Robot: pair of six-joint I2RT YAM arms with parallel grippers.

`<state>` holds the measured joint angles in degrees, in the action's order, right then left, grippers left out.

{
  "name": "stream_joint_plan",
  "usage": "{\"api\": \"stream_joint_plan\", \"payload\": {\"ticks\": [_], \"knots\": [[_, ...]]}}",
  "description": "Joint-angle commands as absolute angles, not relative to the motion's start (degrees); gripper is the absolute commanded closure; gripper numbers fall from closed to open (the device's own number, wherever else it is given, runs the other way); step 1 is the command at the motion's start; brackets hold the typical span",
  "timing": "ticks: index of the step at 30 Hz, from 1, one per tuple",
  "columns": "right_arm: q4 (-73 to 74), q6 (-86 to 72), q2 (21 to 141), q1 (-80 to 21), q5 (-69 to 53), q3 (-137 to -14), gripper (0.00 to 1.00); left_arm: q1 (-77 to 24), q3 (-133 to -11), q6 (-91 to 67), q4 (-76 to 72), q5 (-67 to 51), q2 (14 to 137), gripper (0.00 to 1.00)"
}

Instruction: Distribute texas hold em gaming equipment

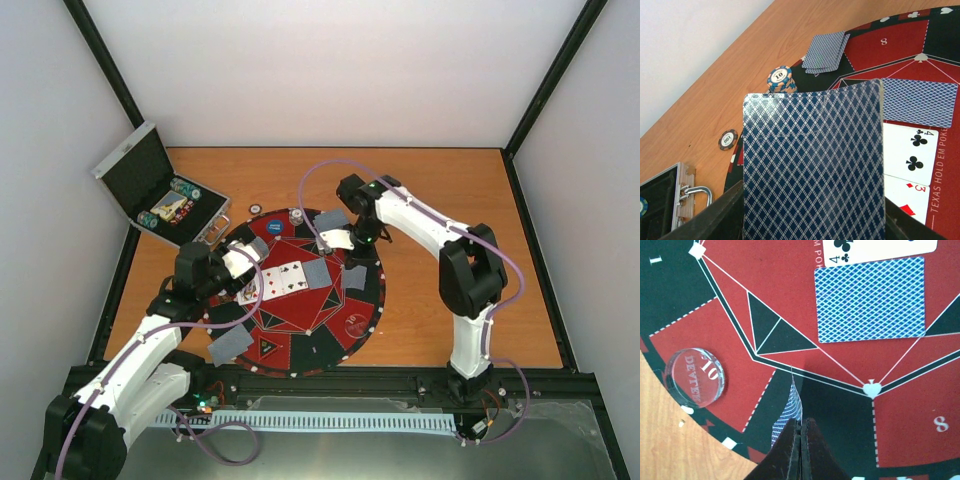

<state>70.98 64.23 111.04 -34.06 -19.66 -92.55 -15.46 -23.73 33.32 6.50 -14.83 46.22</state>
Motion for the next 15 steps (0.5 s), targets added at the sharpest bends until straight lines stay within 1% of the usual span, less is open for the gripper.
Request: {"api": "stream_joint_plan", "payload": {"ticks": [1, 4, 11, 15], "knots": [[68.96, 71.49, 112.23, -34.91, -16.96, -94.02, 0.97, -15.23, -25.28, 32.75, 5.99, -15.82, 45.68, 0.47], [64.55, 76.16, 112.56, -35.20, -15.40, -91.80, 0.97, -15.21, -25.40, 33.19, 6.17, -15.44, 45.70, 0.47], [59.27, 82.95, 114.49, -37.18, -14.60, -91.69, 0.97, -15.21, -25.36, 33.04, 5.82, -15.70, 46.09, 0.47], [58.04, 83.67, 116.61, -37.44, -13.98, -92.39, 0.97, -15.25, -25.40, 33.55, 5.53, -15.57, 46.31, 0.47]]}}
